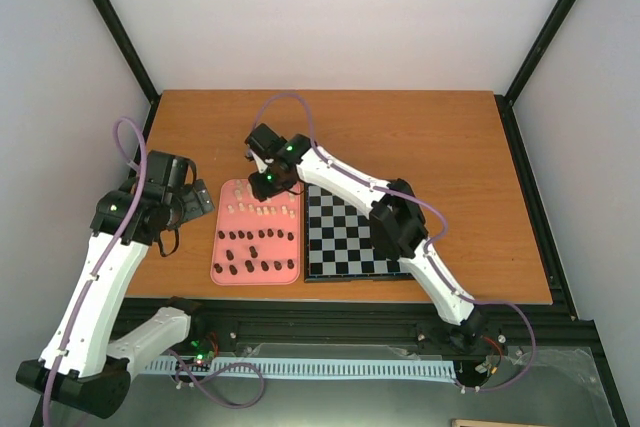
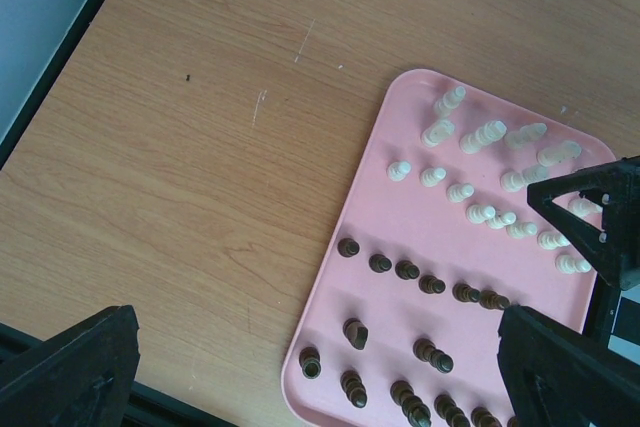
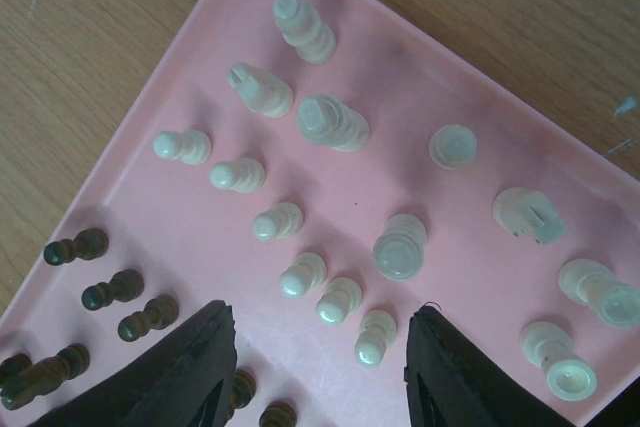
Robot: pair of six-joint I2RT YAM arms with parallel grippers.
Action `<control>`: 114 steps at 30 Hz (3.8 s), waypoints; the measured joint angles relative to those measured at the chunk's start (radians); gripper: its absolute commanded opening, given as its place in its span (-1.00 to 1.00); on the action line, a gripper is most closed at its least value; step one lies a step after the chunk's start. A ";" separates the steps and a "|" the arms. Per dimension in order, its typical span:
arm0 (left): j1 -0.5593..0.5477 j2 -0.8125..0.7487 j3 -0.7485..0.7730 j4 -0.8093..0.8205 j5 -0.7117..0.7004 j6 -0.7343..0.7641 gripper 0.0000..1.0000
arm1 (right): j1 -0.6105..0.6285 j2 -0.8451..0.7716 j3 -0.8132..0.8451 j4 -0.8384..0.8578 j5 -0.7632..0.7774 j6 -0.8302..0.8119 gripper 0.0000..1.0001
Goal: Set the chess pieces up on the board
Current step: Pick up the chess piece from the storage box, then place the chess piece on the chessboard.
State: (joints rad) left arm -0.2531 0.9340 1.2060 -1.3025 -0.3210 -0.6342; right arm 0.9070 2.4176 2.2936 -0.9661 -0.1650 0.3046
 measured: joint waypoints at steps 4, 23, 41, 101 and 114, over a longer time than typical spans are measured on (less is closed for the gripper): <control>0.000 -0.005 -0.001 0.000 0.002 0.002 1.00 | 0.000 0.015 0.000 -0.004 0.008 0.000 -0.05; 0.000 -0.024 -0.007 0.000 0.014 0.003 0.99 | 0.000 0.087 0.042 -0.010 0.044 -0.001 -0.04; 0.000 -0.019 -0.006 0.000 0.015 0.014 1.00 | 0.000 0.088 0.051 -0.010 0.026 -0.001 -0.05; 0.000 -0.009 -0.032 0.009 0.016 0.021 0.99 | -0.193 -0.407 -0.313 -0.122 0.093 -0.058 -0.94; 0.000 0.012 -0.033 0.025 0.026 0.019 1.00 | -0.318 -0.353 -0.496 -0.058 0.147 -0.064 -0.94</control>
State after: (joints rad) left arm -0.2531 0.9459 1.1732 -1.2778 -0.2951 -0.6147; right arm 0.5892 2.0644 1.7973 -1.0241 -0.0181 0.2405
